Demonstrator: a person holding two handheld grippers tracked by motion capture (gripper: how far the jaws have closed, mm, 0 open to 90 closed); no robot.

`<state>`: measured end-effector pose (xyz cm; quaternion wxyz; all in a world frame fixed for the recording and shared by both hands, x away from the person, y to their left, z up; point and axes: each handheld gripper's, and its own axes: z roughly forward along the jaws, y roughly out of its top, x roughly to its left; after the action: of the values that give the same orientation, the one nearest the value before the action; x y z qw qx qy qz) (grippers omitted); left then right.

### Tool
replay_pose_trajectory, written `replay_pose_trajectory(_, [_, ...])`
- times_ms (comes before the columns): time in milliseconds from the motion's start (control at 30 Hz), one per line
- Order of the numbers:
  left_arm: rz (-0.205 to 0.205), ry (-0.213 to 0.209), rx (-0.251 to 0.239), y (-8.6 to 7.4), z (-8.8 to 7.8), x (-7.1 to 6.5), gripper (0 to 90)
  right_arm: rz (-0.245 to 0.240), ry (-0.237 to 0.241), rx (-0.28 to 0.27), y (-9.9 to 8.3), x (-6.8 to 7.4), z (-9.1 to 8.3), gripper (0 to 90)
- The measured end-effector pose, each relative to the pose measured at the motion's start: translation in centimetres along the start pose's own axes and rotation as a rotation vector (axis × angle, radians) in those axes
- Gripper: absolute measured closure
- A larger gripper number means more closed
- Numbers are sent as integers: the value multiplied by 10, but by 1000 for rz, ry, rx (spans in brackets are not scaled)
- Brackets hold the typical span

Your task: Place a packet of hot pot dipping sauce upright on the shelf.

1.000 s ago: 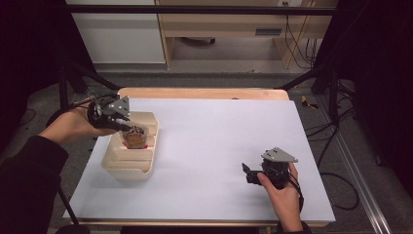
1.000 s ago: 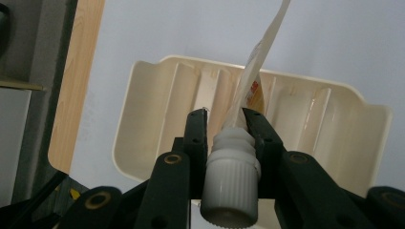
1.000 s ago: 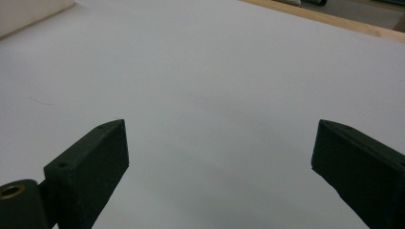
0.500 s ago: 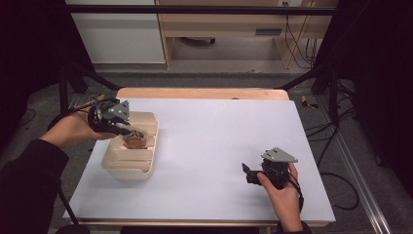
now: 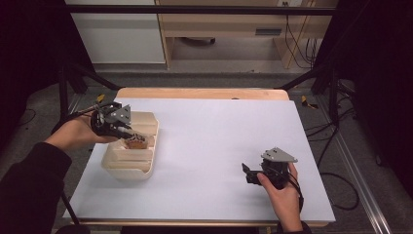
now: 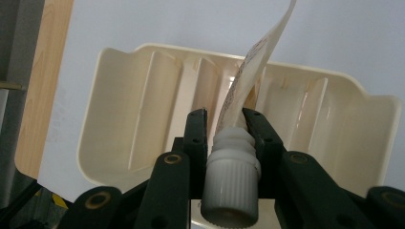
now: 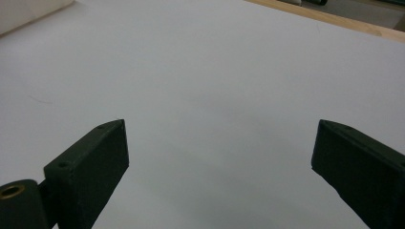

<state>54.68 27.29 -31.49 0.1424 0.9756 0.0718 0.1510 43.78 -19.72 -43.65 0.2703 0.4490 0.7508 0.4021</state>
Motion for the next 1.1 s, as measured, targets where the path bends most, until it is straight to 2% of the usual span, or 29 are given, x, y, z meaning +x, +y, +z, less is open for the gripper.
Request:
replay_pose_trajectory(533, [-4, -10, 1, -4, 5, -2, 730, -3, 2, 2, 0, 0, 1, 57])
replay_pose_trajectory(800, [-12, -10, 18, -12, 4, -1, 728, -1, 4, 4, 0, 1, 1, 57])
replay_pose_trajectory(1100, [-38, -11, 7, -21, 5, 0, 719, -5, 4, 7, 0, 1, 1, 57])
